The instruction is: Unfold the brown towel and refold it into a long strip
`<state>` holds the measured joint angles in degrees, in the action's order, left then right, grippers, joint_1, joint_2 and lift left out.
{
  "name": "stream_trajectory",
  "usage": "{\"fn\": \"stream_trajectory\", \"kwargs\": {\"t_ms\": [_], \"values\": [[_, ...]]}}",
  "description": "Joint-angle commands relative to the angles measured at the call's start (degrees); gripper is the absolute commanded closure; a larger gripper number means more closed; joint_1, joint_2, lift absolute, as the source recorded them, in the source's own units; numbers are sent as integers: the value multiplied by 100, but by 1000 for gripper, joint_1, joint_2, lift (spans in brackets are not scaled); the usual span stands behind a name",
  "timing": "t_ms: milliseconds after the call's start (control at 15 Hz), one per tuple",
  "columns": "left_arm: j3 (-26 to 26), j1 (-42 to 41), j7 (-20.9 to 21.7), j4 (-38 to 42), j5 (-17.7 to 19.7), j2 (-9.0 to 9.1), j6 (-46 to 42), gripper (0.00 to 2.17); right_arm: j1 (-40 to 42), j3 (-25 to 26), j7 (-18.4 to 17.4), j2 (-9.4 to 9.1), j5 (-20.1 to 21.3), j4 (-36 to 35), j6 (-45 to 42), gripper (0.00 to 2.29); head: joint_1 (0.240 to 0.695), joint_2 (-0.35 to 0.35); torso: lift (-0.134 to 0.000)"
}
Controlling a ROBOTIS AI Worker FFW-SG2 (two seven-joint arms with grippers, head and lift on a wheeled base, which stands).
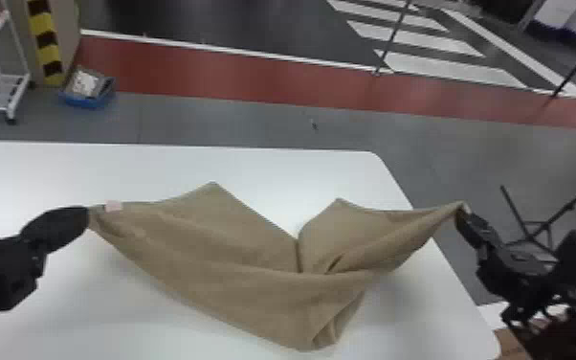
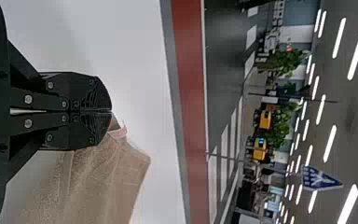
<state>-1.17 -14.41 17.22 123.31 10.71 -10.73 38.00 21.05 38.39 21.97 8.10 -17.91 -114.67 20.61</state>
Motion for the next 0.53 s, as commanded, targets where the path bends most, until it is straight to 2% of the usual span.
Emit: {"fn": "stream_trajectory", "kwargs": {"t_ms": [0,67,133,267,467], "values": [[398,-334,-272,871,115,-43,28,2013,145,310,97,-27,-240,-539,133,1504,695,-350,-123],[521,-466,-597,1292,80,-96,151,2013,189,468,115,-36,-301,-777,238,1504,695,-350,-123],[583,-475,-808,1679,10,-122,749,2013,207,626,141,-62,-389,-1014,467,1504,695,-350,-123],[855,-484,-949,2409,18,-131,2032,2013,215,916,282,-89,-512,-1444,994,1504,695,-350,-123],[1251,-651,-1028,2989,98,-131,2665,2013,83,1180,282,-45,-556,-1480,1328,1504,695,-350,-123]]}}
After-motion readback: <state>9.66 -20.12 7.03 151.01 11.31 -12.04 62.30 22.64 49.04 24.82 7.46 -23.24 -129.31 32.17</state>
